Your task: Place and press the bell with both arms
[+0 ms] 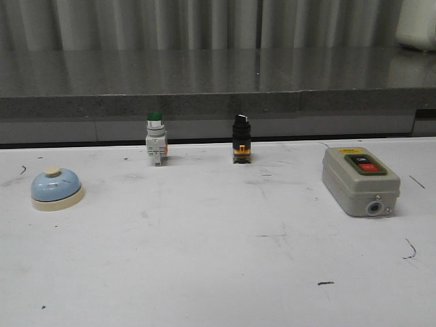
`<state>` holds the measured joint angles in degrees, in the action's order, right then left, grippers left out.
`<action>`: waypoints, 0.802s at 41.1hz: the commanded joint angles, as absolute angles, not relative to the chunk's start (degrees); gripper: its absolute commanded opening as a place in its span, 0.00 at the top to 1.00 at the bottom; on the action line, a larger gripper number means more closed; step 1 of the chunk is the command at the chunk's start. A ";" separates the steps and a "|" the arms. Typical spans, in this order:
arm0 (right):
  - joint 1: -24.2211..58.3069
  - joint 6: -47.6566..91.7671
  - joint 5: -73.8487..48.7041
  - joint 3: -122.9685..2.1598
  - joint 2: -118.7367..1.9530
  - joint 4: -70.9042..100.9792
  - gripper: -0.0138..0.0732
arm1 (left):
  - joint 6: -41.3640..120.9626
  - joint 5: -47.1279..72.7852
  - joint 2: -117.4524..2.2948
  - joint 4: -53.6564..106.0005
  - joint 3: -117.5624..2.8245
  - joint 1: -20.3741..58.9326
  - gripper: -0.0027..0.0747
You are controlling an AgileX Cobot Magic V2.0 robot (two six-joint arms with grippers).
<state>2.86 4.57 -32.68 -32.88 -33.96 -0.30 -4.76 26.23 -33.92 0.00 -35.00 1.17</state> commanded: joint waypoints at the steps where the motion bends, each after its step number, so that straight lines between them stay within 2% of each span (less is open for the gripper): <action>1: 2.50 4.79 -30.18 -34.98 -36.31 -0.83 0.92 | -4.97 22.61 -36.32 0.00 -37.08 1.06 0.99; 19: 2.50 4.57 -27.69 -34.98 -38.96 -0.38 0.92 | -4.97 24.65 -42.96 0.34 -37.08 1.06 0.99; 22: 2.50 4.57 -27.24 -34.98 -38.96 -0.38 0.89 | -4.97 24.65 -43.43 0.34 -37.08 1.06 0.99; 25: 2.50 4.57 -27.11 -34.98 -38.96 -0.38 0.81 | -4.97 24.65 -43.44 0.34 -37.08 1.06 0.97; 28: 2.50 4.57 -26.83 -34.98 -38.96 -0.38 0.67 | -4.97 24.45 -43.56 0.34 -37.08 1.06 0.89; 33: 2.50 4.57 -26.21 -34.98 -38.96 -0.38 0.42 | -4.97 24.19 -43.56 0.34 -37.08 1.06 0.64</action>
<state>2.86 4.57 -30.92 -32.88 -38.71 -0.40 -4.76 28.41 -43.47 0.00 -35.00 1.17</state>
